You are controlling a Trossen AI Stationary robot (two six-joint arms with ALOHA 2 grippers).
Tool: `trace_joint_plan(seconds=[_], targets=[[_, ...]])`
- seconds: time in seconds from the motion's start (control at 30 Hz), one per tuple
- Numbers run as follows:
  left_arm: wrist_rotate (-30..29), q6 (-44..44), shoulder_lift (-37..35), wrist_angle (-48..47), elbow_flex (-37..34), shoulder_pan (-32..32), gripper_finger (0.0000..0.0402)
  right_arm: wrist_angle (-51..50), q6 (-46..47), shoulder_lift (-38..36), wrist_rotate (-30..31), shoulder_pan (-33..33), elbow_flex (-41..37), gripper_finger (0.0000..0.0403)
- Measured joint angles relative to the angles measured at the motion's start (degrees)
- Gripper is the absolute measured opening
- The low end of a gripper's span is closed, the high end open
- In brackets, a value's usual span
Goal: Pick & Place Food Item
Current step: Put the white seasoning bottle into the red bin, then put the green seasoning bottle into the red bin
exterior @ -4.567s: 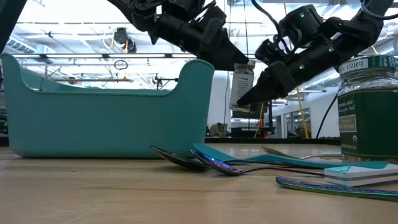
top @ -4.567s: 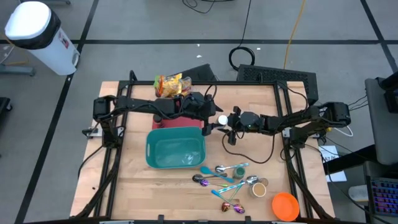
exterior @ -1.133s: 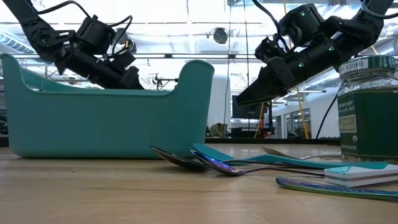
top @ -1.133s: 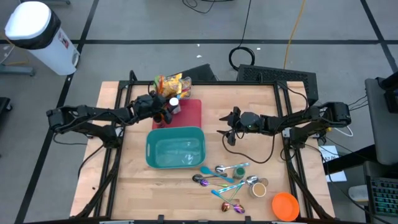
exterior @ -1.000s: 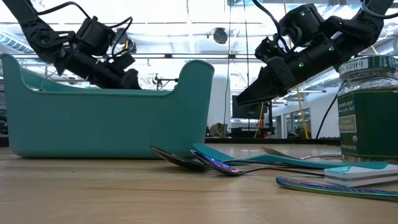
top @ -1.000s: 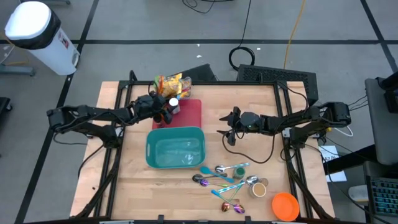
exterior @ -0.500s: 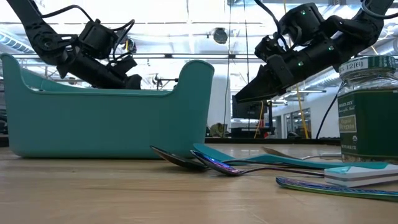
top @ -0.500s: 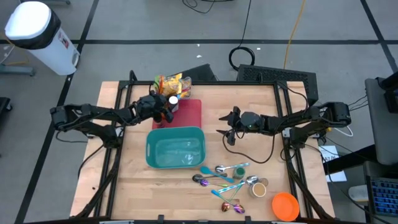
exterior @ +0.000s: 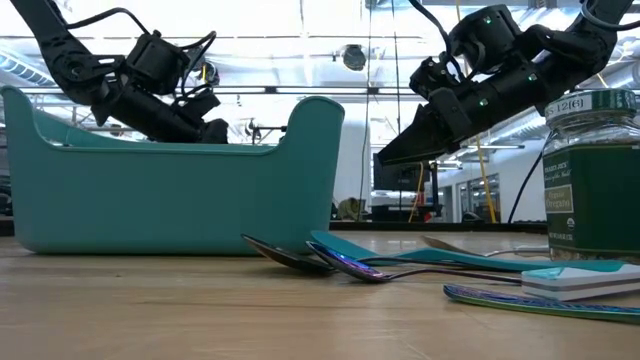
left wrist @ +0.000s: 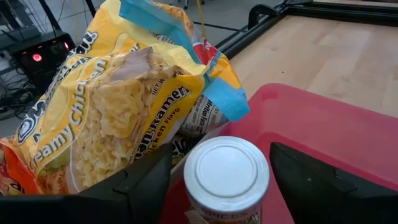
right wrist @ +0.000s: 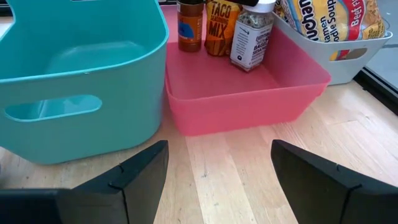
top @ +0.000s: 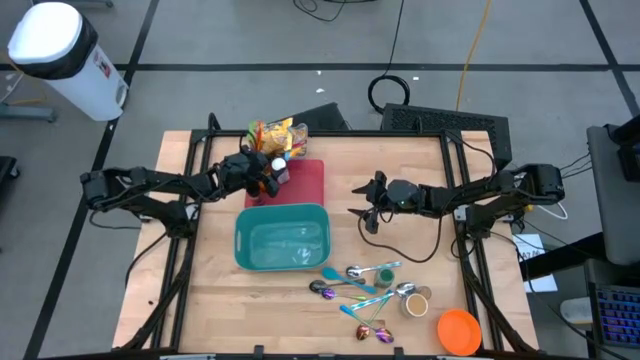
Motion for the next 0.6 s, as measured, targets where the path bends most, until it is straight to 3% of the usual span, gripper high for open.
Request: trace_joint_plan(seconds=[0.6], targets=[[2.58,-0.25,-6.57,0.60,-0.20,-0.11,0.0285,-0.01,0.01,0.00,-0.09,-0.01,0.00,0.0277]])
